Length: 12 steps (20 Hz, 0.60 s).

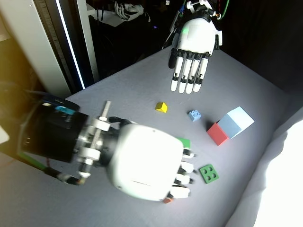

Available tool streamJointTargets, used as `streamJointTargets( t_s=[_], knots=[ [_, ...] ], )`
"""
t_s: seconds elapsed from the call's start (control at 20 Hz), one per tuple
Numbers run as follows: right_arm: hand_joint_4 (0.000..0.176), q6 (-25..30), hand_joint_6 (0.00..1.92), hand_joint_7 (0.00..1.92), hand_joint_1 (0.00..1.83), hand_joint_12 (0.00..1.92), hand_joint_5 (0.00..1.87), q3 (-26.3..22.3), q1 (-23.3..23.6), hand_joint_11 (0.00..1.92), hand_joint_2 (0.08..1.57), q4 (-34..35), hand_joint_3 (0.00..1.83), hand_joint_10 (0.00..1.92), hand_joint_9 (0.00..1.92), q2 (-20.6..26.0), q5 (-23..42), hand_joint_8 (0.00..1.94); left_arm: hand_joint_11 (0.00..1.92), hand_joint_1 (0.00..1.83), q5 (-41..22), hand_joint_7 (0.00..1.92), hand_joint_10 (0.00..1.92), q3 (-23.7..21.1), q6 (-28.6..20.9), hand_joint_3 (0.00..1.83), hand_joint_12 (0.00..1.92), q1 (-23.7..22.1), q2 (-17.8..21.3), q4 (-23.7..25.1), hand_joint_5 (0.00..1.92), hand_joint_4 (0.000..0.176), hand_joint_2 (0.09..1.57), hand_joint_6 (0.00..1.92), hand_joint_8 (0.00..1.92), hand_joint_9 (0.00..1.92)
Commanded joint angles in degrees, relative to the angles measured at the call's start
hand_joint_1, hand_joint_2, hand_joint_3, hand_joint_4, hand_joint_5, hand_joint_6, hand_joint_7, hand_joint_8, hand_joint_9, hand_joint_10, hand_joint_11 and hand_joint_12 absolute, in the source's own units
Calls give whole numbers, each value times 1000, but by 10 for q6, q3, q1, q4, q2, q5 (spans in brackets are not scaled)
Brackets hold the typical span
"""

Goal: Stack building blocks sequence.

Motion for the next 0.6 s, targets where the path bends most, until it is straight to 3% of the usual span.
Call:
streamJointTargets(
  t_s=[0.0,0.05,0.1,0.2,0.35,0.4,0.45,0.55],
  knots=[
    [0,85,1369,783,1333,1838,689,20,13,343,1243,-66,2,1580,626,-1,50,1360,79,648,-3,432,2,0,-1,2,891,-6,6,-17,379,0,1251,2,3,440],
    [0,169,1367,776,1333,1837,695,41,16,350,1244,-134,1,1578,630,-13,62,1365,114,704,-5,466,7,0,-2,0,881,-6,6,-19,412,0,1220,4,5,473],
    [0,208,1353,787,1333,1904,700,56,17,295,1243,-156,0,1586,617,-22,67,1367,131,703,-9,474,9,0,-2,1,882,-6,6,-22,419,0,1218,4,5,485],
    [0,219,1358,783,1332,1920,689,82,16,282,1246,-164,1,1596,615,-40,67,1379,116,680,-18,467,12,-4,16,1,875,-6,2,-37,409,0,1225,13,12,474],
    [0,409,1365,800,1332,1887,681,126,17,259,1247,-296,0,1574,602,-67,91,1390,122,677,-22,482,12,-6,15,0,879,-10,-4,-35,417,0,1221,9,10,490],
    [0,459,1390,787,1328,1914,668,136,17,236,1255,-333,3,1600,583,-74,97,1402,120,654,-25,478,8,-7,-3,3,880,-13,-4,-12,418,0,1232,7,7,483],
    [0,500,1390,787,1328,1914,668,146,20,236,1255,-378,3,1600,583,-80,102,1402,120,654,-26,478,8,-8,-66,3,880,-25,-4,52,418,0,1232,7,7,483],
    [0,513,1396,784,1327,1920,665,147,27,231,1257,-416,3,1605,579,-81,98,1405,120,650,-26,477,7,-11,-216,4,881,-49,-4,206,418,0,1234,7,6,482]
  ],
)
